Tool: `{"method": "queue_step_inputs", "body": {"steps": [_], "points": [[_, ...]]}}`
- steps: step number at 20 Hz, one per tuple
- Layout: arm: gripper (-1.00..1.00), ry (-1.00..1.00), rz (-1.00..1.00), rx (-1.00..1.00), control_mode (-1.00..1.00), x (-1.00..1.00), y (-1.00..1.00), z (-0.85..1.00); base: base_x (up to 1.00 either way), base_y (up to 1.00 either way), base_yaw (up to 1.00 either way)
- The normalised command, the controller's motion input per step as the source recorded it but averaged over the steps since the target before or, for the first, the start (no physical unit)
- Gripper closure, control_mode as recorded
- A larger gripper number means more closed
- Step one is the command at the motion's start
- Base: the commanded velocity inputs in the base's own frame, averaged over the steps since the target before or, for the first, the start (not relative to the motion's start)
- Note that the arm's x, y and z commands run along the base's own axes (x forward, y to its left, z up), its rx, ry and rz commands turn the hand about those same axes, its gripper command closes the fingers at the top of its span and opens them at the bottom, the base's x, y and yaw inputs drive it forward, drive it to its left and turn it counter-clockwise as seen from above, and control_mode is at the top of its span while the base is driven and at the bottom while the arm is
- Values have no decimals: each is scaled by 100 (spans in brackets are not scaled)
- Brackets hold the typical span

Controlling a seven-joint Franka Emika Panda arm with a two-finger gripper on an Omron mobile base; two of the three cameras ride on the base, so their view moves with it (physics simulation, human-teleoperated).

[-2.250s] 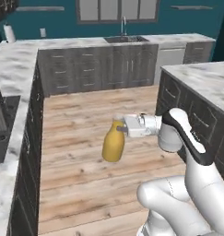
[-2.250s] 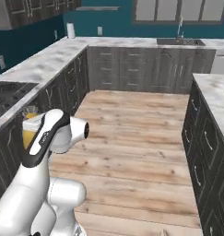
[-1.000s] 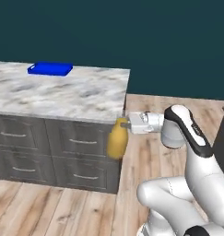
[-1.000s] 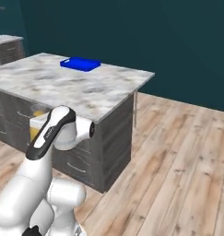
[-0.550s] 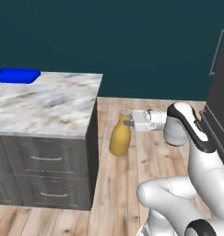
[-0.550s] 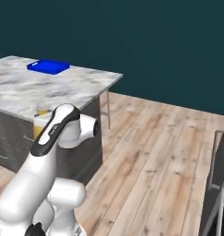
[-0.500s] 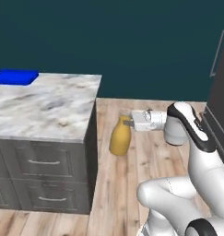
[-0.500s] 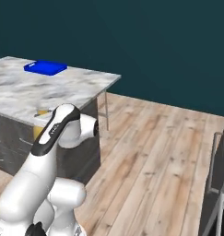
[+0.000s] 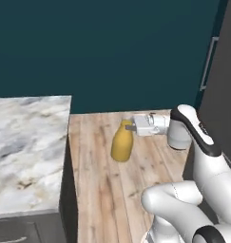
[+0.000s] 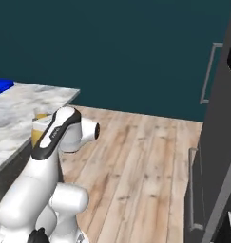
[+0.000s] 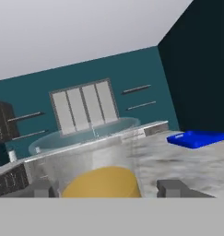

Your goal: There is a tray on the dining counter. Grab the cup, mug, and pitcher and place them on the tray. The pitcher may be placed next to the tray if it cannot fit the tray.

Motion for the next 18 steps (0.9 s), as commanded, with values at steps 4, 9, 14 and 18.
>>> {"method": "queue_step_inputs", "body": {"steps": [4,9,14,18], "points": [[100,0,0,0,100,0,0,0,100,13,-36],[100,0,0,0,100,0,0,0,100,29,-30],[100,0,0,0,100,0,0,0,100,48,-23],[100,0,0,0,100,0,0,0,100,52,-7]]}}
